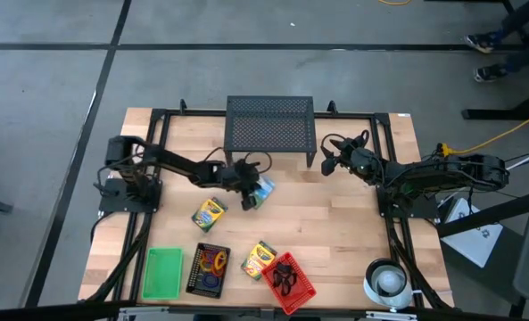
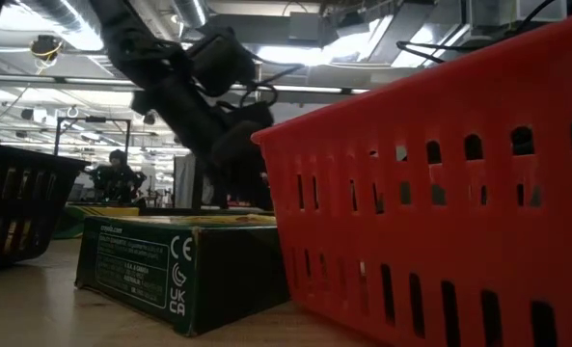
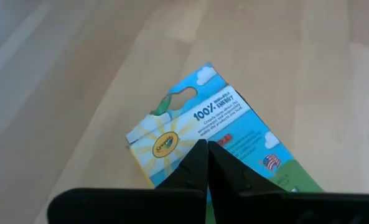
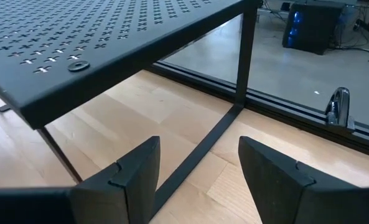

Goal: Pick & Place Office Desk Supplies
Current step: Put the green crayon box into the green bin

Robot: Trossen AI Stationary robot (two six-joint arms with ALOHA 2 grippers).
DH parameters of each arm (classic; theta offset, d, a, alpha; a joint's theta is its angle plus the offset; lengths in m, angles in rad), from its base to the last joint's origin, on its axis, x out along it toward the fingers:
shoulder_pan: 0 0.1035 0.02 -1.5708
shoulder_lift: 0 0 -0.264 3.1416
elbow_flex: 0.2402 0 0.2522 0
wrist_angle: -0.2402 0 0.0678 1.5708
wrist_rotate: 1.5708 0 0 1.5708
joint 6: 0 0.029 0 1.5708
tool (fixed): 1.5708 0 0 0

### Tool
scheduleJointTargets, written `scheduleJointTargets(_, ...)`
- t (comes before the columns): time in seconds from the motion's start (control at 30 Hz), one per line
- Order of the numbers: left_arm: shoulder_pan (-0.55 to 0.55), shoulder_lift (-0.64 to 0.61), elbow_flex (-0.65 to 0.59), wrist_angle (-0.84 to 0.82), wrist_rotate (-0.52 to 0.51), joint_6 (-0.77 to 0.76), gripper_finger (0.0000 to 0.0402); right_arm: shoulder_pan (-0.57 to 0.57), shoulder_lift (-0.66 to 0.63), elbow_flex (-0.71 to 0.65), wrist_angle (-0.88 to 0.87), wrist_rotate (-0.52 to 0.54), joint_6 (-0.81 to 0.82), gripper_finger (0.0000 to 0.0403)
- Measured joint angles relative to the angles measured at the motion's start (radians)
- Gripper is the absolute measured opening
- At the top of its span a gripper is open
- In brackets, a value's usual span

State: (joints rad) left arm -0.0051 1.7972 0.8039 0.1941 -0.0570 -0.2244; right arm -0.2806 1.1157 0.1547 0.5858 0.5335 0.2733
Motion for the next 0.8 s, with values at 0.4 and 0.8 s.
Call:
scheduleJointTargets(0.4,-0.007,0.059,0.121,-0.011,0.175,0.043,0.0005,0.000,0.000,0.000,-0.003,-0.003,-0.022,0.0219)
scheduleJointTargets(0.8,-0.136,0.059,0.055,-0.058,0.211,-0.120,0.0002,0.000,0.000,0.000,-0.004,-0.067,-0.046,0.0219)
